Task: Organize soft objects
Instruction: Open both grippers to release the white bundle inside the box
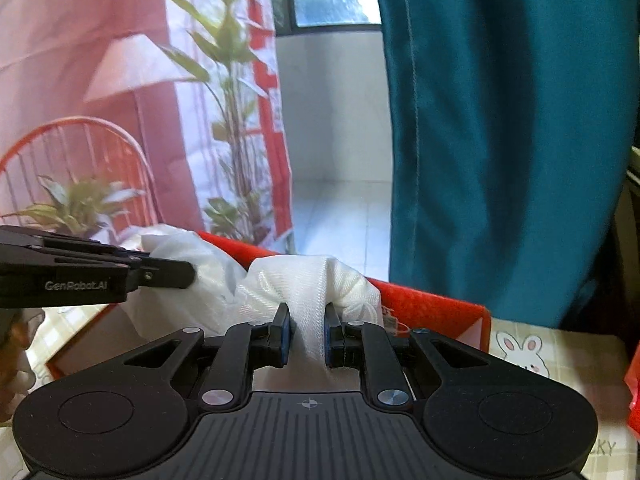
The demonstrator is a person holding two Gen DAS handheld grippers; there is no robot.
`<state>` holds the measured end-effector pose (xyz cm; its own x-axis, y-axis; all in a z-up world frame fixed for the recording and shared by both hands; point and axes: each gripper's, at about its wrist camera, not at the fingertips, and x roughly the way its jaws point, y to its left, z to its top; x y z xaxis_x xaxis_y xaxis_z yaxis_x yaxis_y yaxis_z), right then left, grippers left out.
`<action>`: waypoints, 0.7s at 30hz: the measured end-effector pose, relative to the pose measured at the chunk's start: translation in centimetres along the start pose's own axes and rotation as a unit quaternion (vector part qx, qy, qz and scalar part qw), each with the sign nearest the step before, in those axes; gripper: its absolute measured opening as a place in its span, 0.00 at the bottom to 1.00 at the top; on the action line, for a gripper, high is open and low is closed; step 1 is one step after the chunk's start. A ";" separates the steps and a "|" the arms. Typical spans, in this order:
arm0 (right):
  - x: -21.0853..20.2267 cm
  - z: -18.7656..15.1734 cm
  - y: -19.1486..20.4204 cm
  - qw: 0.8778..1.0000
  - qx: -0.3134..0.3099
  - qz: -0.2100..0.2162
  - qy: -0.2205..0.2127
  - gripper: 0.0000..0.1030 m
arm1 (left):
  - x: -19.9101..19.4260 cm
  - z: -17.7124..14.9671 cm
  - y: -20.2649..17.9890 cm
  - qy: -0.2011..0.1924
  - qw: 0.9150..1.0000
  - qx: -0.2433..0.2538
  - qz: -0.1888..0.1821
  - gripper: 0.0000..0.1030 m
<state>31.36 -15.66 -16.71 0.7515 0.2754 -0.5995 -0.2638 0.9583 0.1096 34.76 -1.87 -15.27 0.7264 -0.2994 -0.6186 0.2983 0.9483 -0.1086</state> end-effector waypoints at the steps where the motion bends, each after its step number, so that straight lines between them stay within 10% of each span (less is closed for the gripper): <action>1: 0.3 0.0 -0.1 1.000 0.001 -0.005 0.005 0.18 | 0.1 0.0 0.0 0.005 1.000 0.003 0.005 0.16; 8: 0.0 -0.7 0.1 0.999 0.000 -0.028 0.020 0.35 | -2.0 -0.3 -0.2 -0.003 1.000 0.017 0.011 0.47; 13: -2.9 -1.3 0.7 0.999 0.002 -0.034 -0.002 0.70 | -5.1 -0.8 -1.0 -0.021 0.999 0.037 0.018 0.62; 17: -5.8 -1.9 1.4 0.999 0.003 -0.027 -0.025 0.93 | -8.1 -1.8 -1.9 -0.043 0.997 0.044 0.038 1.00; 21: -8.7 -2.7 1.8 0.998 0.011 -0.011 -0.055 0.99 | -10.7 -3.0 -2.5 -0.050 0.997 0.041 0.040 1.00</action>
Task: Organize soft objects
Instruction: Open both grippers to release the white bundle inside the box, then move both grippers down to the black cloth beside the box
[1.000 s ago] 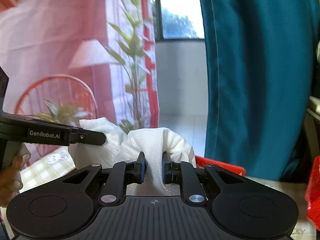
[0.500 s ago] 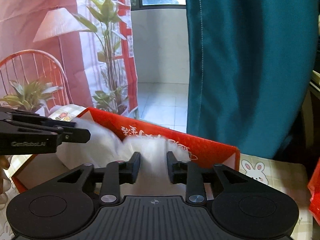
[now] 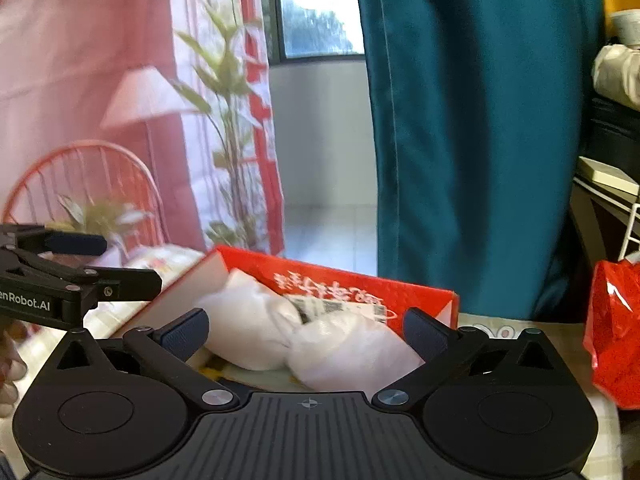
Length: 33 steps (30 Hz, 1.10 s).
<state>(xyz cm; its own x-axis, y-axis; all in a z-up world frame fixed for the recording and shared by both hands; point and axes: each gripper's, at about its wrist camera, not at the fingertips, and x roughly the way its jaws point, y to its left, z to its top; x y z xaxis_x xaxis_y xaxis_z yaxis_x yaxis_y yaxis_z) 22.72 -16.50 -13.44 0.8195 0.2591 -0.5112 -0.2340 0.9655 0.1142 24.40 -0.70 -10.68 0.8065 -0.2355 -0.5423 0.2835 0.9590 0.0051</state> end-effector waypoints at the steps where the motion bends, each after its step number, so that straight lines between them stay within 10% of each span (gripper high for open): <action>1: -0.6 -0.1 0.0 1.000 0.007 0.001 -0.004 1.00 | -0.4 -0.3 0.0 0.004 1.000 -0.004 -0.002 1.00; 10: -5.2 -3.0 0.7 0.999 0.017 -0.036 -0.035 1.00 | -4.1 -4.6 0.9 0.016 0.998 -0.053 -0.010 1.00; 33: -4.9 -14.3 0.3 0.991 0.103 -0.014 0.085 0.89 | -0.1 -12.3 4.5 0.140 0.981 -0.127 -0.047 0.85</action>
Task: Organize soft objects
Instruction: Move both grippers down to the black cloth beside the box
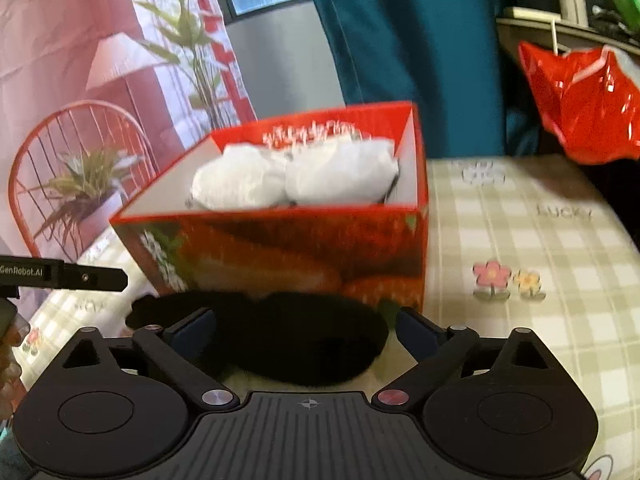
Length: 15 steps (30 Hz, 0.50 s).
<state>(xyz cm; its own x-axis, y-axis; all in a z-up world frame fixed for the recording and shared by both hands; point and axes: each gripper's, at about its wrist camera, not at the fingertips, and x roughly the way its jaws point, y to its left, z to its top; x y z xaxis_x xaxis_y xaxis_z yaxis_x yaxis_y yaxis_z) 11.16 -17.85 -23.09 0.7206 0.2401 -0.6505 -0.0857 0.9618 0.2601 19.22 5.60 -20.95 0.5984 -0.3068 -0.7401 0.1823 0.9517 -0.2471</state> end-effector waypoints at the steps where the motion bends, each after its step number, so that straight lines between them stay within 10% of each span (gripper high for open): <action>1: 0.3 -0.1 -0.1 1.000 0.003 0.001 0.005 0.88 | 0.1 -0.1 0.1 0.002 1.000 -0.001 -0.002 0.85; 15: 1.5 0.2 -1.2 0.999 0.041 0.026 0.010 0.60 | 1.4 -0.3 0.5 0.013 1.000 -0.009 -0.018 0.81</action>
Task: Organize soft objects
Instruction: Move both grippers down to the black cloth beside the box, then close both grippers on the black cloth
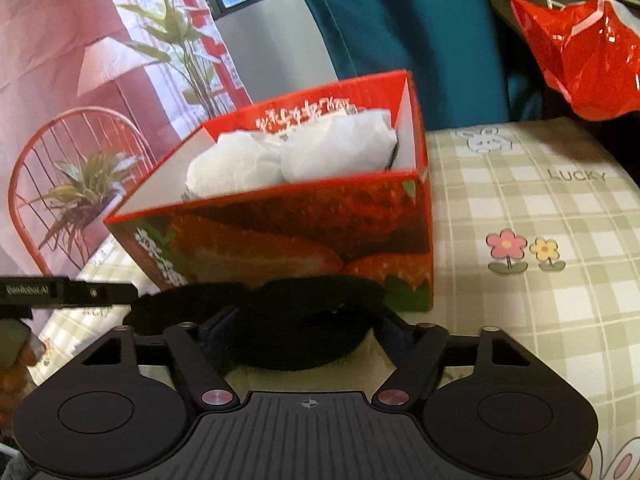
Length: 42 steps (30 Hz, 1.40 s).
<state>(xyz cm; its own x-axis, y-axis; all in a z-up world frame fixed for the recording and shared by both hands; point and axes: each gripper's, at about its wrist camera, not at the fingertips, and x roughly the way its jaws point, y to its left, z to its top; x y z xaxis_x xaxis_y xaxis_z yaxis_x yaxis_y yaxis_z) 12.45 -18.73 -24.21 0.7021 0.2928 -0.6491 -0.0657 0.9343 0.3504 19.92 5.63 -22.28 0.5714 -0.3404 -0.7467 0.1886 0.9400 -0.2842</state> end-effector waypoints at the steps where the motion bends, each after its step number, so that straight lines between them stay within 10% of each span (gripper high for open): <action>1: -0.1 0.1 0.0 1.000 -0.001 0.001 -0.005 0.51 | 0.1 0.0 0.0 0.001 1.000 -0.001 -0.001 0.81; 10: -0.2 0.2 -0.7 1.000 -0.006 -0.016 -0.007 0.19 | 1.0 0.1 1.7 0.011 0.999 -0.049 -0.014 0.80; 17: 0.2 -0.1 -0.5 1.000 -0.011 -0.011 -0.002 0.17 | 2.3 0.3 2.1 0.026 0.996 -0.081 -0.027 0.75; 21: 0.3 -0.1 0.1 1.000 -0.020 -0.003 0.001 0.15 | 2.0 0.2 1.6 0.031 0.997 -0.067 -0.010 0.35; 25: 0.1 0.1 0.6 1.000 -0.029 0.005 -0.005 0.12 | 0.8 0.2 1.9 0.021 0.998 -0.060 -0.003 0.18; 42: -4.4 2.2 4.7 0.992 -0.090 0.044 -0.075 0.09 | -8.0 1.3 -1.8 -0.099 0.995 0.023 0.017 0.12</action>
<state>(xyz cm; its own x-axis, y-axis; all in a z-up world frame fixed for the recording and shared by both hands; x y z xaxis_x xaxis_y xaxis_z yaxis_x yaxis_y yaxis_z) 10.64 -16.07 -18.19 0.7851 0.3532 -0.5087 -0.2473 0.9319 0.2655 16.10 6.72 -15.04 0.7231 -0.3018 -0.6213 0.2003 0.9525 -0.2296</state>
